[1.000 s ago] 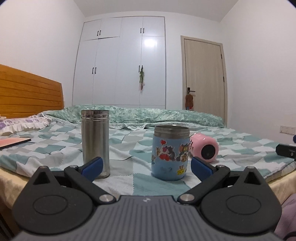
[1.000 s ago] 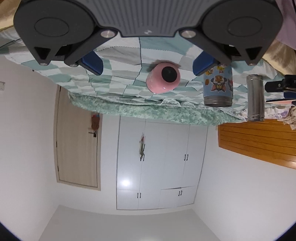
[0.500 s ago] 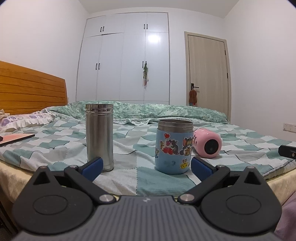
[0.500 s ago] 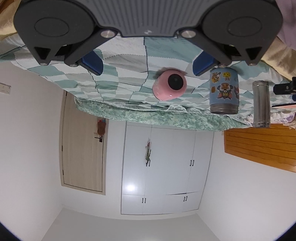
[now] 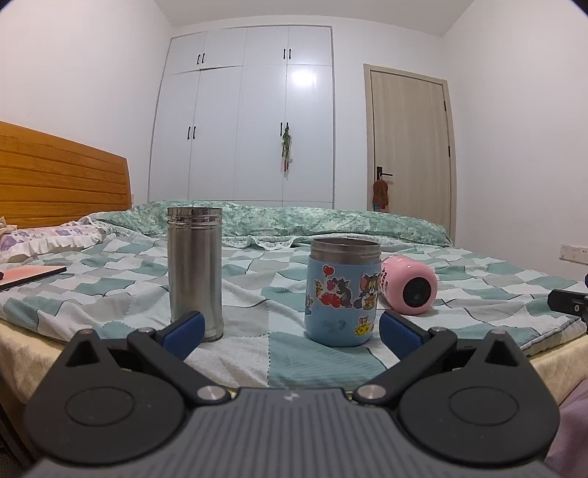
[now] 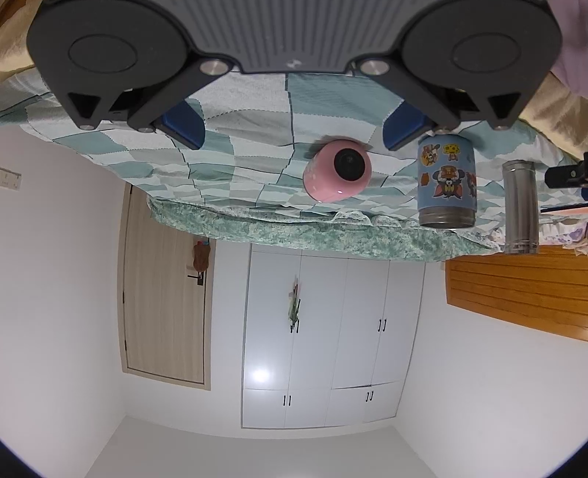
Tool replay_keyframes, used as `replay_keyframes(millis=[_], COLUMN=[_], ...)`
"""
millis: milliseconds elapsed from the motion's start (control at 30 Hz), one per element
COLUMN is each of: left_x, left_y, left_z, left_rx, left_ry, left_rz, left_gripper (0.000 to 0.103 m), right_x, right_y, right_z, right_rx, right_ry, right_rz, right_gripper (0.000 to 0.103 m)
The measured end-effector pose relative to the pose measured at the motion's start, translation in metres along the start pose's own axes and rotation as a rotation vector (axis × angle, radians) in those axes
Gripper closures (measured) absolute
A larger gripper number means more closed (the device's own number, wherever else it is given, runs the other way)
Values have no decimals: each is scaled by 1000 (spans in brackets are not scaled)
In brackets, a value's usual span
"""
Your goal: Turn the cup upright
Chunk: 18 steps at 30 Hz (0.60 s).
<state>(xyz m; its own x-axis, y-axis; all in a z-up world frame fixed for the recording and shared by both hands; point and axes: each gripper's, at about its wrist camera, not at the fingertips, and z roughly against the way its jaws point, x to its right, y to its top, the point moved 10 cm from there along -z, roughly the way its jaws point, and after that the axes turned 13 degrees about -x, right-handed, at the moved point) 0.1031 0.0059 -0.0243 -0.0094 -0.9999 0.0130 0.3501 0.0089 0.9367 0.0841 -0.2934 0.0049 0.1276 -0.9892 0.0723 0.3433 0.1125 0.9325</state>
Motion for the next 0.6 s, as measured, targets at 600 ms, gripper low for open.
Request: replay_keyframes(millis=[600], left_x=[0], left_y=[0], left_z=[1], left_rx=[0], left_ry=[0], left_rz=[3], left_gripper=[0], right_x=[-1], right_y=[-1], right_z=[-1], right_rx=[-1], right_ry=[-1], right_rz=[6], right_gripper=[0])
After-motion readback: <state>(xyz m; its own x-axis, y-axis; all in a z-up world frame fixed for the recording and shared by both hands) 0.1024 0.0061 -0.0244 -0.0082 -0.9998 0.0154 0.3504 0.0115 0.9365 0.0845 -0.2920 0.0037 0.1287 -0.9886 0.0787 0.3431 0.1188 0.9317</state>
